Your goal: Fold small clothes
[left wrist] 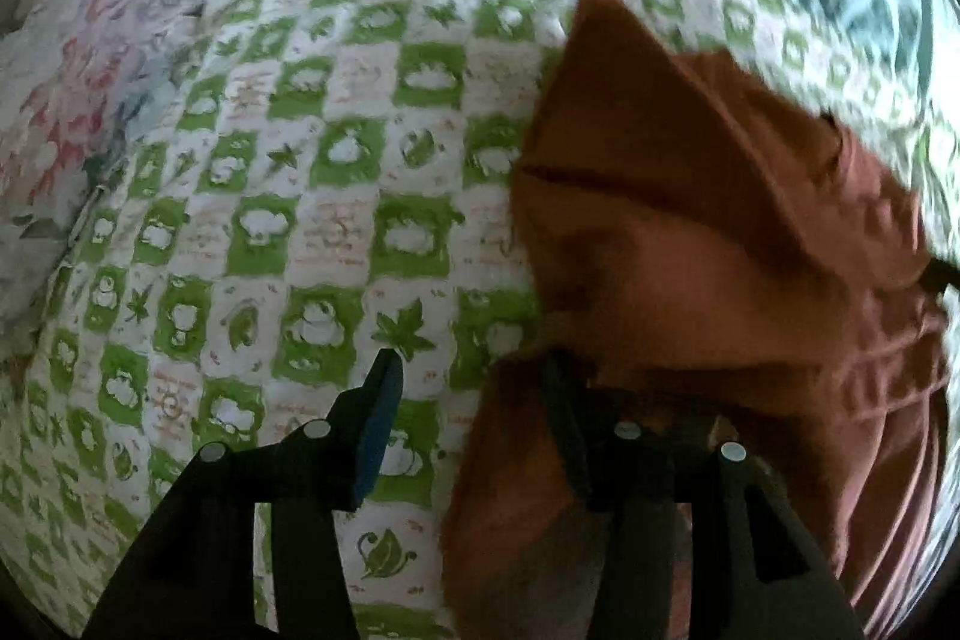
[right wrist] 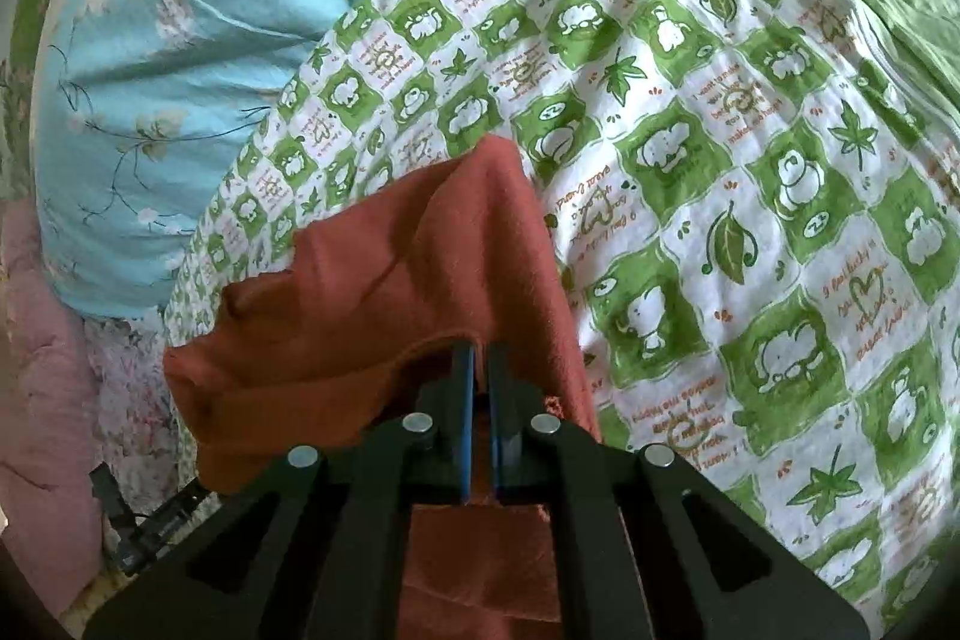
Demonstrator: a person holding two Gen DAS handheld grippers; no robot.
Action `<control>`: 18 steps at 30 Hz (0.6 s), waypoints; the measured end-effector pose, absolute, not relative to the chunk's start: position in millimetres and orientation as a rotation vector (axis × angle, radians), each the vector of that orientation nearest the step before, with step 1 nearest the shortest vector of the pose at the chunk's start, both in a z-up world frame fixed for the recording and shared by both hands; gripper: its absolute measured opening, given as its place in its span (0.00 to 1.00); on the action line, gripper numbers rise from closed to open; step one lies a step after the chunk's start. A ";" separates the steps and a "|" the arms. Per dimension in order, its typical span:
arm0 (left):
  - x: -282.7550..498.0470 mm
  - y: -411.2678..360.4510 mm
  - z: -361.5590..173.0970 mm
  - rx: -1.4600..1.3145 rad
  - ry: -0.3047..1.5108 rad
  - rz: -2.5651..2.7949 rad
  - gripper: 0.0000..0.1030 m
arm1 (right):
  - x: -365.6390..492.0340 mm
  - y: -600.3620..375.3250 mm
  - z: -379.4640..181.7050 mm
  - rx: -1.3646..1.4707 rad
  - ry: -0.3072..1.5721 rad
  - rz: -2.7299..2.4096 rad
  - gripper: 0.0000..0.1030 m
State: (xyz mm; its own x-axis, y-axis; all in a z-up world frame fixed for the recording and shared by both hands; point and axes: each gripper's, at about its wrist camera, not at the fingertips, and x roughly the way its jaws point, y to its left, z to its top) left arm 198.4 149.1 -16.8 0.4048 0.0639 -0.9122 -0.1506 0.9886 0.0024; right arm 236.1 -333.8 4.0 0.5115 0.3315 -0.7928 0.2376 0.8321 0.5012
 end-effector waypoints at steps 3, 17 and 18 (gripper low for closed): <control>190.6 140.0 -21.9 -0.038 1.158 0.104 0.48 | 233.6 -332.0 4.2 0.610 1.055 0.078 0.07; 191.7 177.1 -11.2 -0.169 1.086 0.182 0.00 | 215.4 -325.9 36.6 0.885 0.977 0.343 0.05; 188.9 184.7 -11.0 -0.180 1.098 0.185 0.00 | 214.2 -332.6 40.0 0.899 0.970 0.323 0.05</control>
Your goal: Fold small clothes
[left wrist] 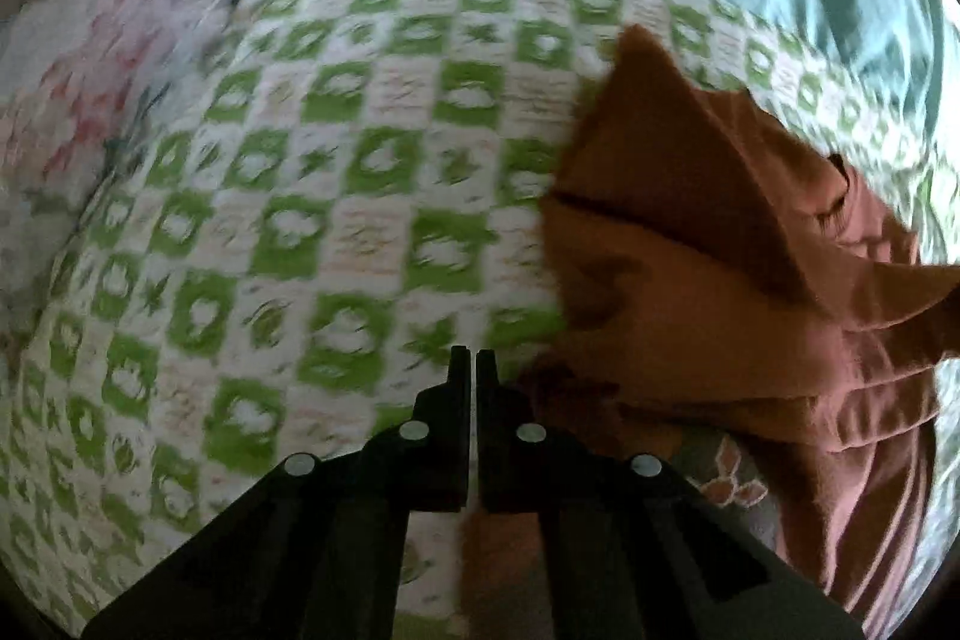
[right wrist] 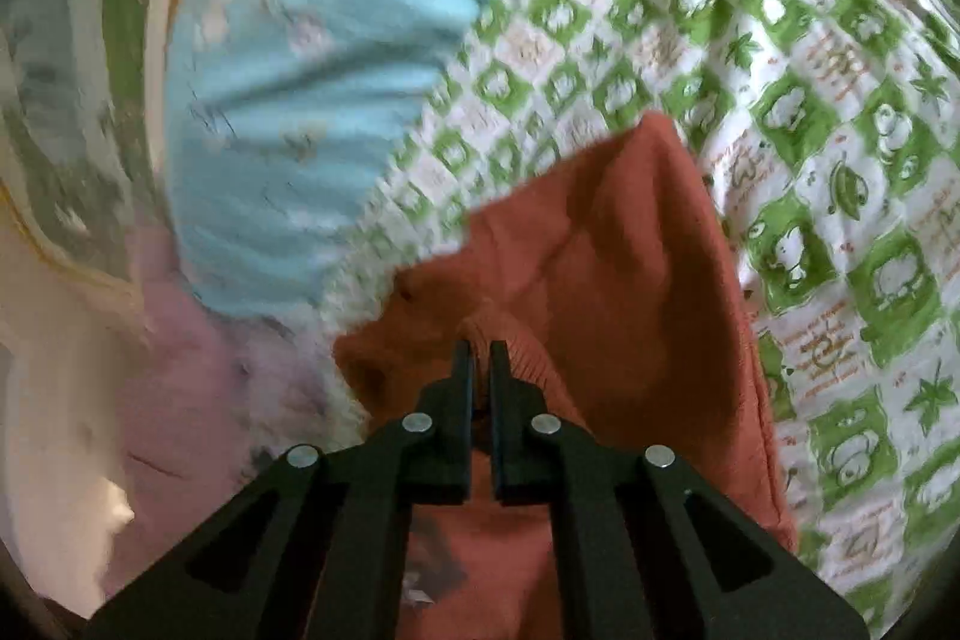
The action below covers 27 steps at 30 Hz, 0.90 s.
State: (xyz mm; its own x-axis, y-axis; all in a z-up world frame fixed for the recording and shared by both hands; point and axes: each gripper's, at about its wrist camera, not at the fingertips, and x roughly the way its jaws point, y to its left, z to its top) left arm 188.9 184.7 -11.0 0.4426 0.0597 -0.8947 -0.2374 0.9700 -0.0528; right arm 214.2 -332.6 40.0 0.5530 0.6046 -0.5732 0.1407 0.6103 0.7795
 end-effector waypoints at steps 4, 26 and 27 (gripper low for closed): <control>178.0 211.4 -1.7 -0.240 1.121 0.169 0.10 | 221.4 -345.8 28.2 0.735 1.059 0.133 0.07; 352.2 160.8 -2.9 -0.078 1.074 -0.002 0.08 | 238.9 -319.6 6.8 0.595 1.086 0.260 0.05; 356.0 167.2 -0.6 -0.116 1.066 0.006 0.08 | 238.5 -326.6 13.3 0.667 1.042 0.286 0.05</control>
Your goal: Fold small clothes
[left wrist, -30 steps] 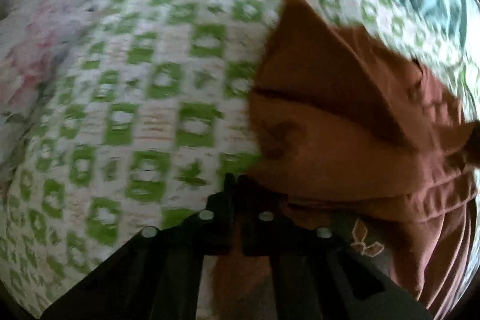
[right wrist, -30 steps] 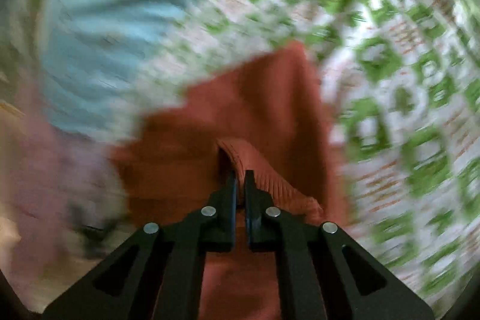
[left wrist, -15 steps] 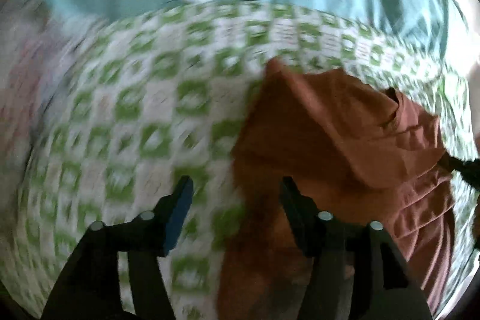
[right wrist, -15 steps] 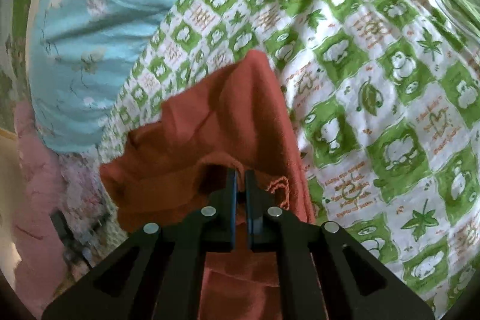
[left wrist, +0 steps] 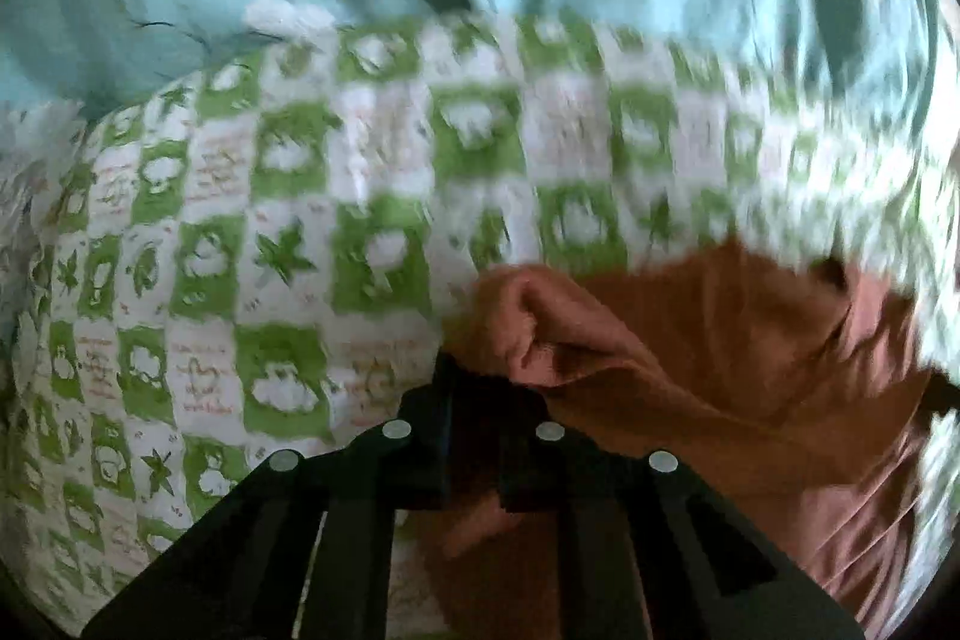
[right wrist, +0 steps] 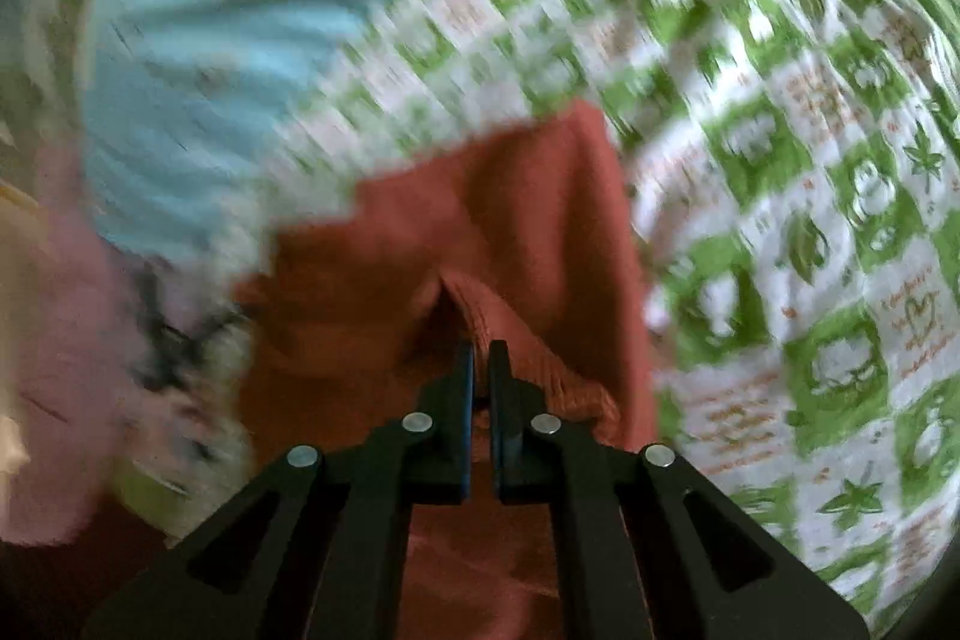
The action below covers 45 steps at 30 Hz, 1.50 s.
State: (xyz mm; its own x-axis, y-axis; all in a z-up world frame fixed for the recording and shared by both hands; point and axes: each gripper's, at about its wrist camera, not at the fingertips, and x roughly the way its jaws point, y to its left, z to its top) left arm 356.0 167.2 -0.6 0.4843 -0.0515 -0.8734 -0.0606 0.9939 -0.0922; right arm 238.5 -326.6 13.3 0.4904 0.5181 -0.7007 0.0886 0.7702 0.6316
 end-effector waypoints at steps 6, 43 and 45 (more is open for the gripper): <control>375.9 176.8 -10.2 -0.137 1.122 0.066 0.22 | 258.9 -352.4 -16.6 0.694 1.142 0.135 0.08; 211.4 169.9 -17.9 -0.165 1.027 0.078 0.09 | 195.5 -282.0 20.0 0.801 0.846 0.244 0.05; 208.7 175.7 -20.5 -0.178 1.039 0.073 0.09 | 182.4 -277.3 42.1 0.774 0.793 0.321 0.05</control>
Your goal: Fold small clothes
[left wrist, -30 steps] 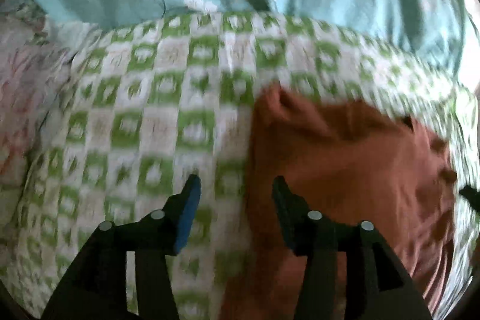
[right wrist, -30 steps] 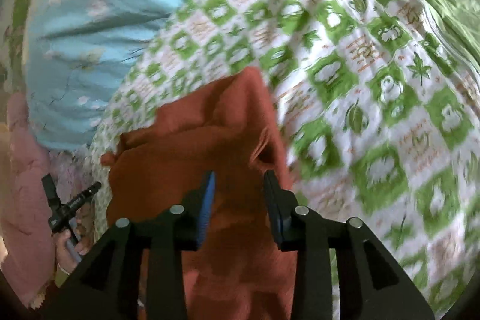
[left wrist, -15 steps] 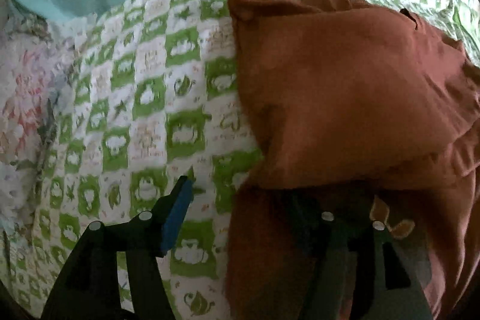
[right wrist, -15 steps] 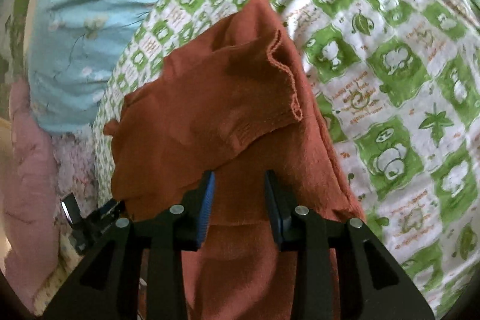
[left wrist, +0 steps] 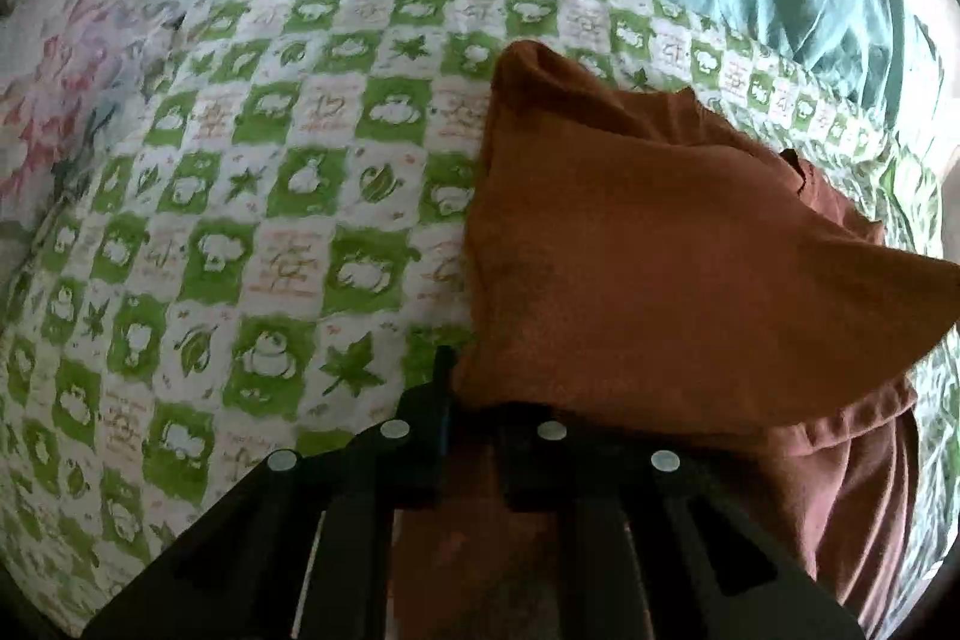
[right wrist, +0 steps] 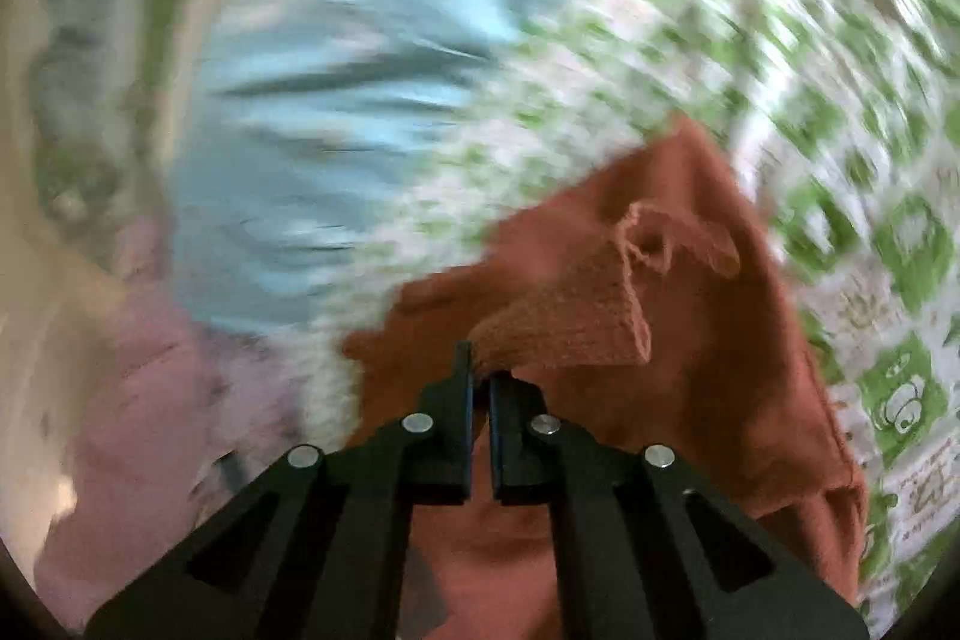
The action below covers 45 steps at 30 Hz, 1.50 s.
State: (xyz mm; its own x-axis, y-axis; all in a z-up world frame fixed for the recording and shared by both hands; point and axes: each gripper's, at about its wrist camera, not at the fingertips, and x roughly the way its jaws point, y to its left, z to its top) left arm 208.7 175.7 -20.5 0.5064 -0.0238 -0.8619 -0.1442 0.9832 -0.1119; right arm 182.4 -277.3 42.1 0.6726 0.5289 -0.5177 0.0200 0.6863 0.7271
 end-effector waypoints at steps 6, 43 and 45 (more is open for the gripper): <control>208.6 180.9 -41.4 -0.232 1.069 0.077 0.09 | 175.4 -289.1 -17.3 0.707 1.033 0.147 0.05; 363.5 190.8 -22.3 -0.100 1.174 -0.149 0.78 | 410.0 -204.3 -18.5 -0.098 1.195 0.650 0.49; 364.3 185.7 -21.1 -0.090 1.151 -0.174 0.69 | 404.7 -203.8 -24.9 -0.117 1.211 0.660 0.07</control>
State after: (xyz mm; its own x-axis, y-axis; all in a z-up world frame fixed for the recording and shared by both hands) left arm 364.3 185.7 -21.1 0.3957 -0.1834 -0.8999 0.0909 0.9829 -0.1603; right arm 404.7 -203.8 -24.9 0.1915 0.4083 -0.8925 -0.5287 0.8090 0.2567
